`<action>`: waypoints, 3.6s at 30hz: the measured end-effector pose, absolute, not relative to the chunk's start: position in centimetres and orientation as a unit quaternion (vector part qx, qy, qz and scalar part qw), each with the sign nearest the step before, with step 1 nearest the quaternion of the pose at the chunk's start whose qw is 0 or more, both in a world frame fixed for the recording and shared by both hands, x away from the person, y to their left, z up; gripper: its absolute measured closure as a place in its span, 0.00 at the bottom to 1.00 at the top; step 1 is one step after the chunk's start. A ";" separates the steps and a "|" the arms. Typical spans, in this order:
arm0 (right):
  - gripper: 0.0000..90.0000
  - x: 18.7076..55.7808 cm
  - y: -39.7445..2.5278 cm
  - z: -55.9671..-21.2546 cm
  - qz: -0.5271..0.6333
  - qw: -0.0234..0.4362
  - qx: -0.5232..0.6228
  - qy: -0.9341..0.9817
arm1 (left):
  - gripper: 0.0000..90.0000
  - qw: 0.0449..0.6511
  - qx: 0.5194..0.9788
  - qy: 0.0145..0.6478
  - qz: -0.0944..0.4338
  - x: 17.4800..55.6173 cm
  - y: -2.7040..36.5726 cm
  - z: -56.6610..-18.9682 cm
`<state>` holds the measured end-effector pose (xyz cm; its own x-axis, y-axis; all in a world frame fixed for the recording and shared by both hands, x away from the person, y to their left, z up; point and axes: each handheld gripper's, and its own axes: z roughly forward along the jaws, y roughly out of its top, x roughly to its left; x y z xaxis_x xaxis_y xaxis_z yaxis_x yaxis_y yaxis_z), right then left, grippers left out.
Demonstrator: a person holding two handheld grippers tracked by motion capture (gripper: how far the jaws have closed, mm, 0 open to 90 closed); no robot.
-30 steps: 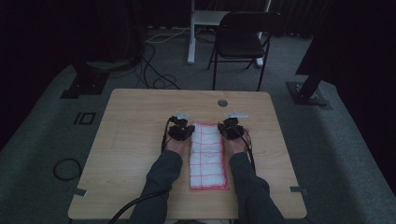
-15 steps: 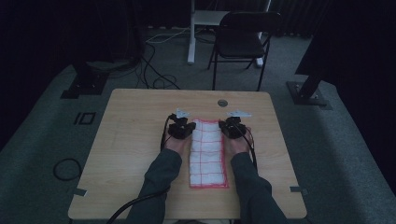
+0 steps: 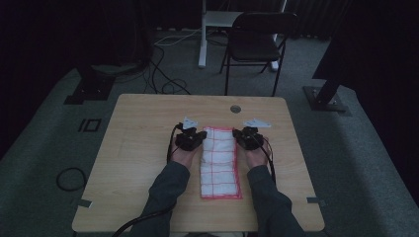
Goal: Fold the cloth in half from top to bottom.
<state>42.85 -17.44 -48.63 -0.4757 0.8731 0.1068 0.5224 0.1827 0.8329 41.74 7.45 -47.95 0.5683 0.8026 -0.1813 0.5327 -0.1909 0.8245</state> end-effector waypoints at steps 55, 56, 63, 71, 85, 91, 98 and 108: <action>0.95 35.4 -18.6 -48.3 0.474 0.201 0.413 0.751 | 0.98 0.518 0.740 0.404 0.142 33.8 9.0 -48.1; 0.96 35.3 -18.7 -48.4 0.475 0.198 0.415 0.750 | 0.98 0.519 0.740 0.404 0.141 33.7 9.0 -48.1; 0.96 34.6 -18.8 -48.6 0.481 0.193 0.412 0.750 | 0.98 0.522 0.739 0.403 0.137 32.8 9.2 -48.4; 0.95 33.5 -18.7 -49.1 0.479 0.189 0.404 0.756 | 0.98 0.523 0.739 0.405 0.129 31.5 9.6 -49.4; 0.96 31.9 -18.8 -49.8 0.477 0.180 0.398 0.763 | 0.98 0.513 0.745 0.409 0.122 30.5 9.7 -50.8; 0.96 31.3 -18.9 -50.3 0.472 0.173 0.398 0.768 | 0.98 0.505 0.750 0.411 0.115 29.9 9.6 -51.6; 0.96 30.7 -18.9 -50.5 0.468 0.166 0.394 0.773 | 0.98 0.502 0.752 0.414 0.108 29.4 9.6 -52.1; 0.96 29.6 -19.1 -50.2 0.478 0.157 0.390 0.771 | 0.98 0.507 0.753 0.405 0.108 28.2 9.9 -51.5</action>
<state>29.55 -19.11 -50.17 -0.6457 0.7523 0.1304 0.4518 0.2389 0.8595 28.19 9.89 -51.47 0.6488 0.7197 -0.2472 0.5001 -0.1583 0.8514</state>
